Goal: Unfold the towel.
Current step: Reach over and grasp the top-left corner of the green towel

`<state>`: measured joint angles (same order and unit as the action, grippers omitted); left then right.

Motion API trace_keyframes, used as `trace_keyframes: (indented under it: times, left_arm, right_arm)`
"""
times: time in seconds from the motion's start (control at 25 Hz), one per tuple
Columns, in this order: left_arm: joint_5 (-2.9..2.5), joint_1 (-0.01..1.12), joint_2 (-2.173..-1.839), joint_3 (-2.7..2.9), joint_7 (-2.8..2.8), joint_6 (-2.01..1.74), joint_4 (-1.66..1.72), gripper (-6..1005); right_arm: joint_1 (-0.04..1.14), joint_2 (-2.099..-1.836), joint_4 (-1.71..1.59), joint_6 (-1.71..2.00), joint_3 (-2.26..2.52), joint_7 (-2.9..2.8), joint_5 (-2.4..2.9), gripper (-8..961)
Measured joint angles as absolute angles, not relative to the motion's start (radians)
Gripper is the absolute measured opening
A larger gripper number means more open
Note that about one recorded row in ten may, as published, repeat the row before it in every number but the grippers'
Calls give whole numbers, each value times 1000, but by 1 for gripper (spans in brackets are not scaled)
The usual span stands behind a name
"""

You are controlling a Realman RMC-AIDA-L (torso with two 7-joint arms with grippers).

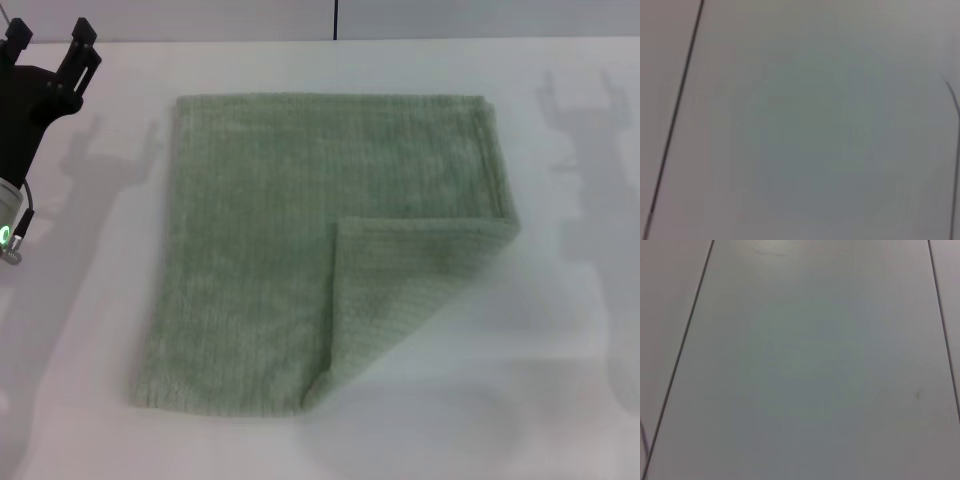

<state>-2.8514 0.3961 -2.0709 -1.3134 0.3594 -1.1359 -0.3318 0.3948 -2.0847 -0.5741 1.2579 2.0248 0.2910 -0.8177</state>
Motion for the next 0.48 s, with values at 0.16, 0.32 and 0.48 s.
trace_keyframes:
  times: [0.16, 0.32, 0.48]
  left_arm:
    - [-2852, 402, -2071, -1287, 360, -1135, -328, 741]
    - [-2852, 404, -2070, -1258, 362, -1135, -327, 703]
    - [-2852, 405, -2068, -1247, 362, -1134, -326, 637]
  right_arm:
    - [394, -2085, -559, 1258, 2024, 254, -818, 745]
    - [394, -2085, -552, 1258, 2018, 234, -818, 745]
    - [394, -2085, -551, 1258, 2017, 233, -818, 745]
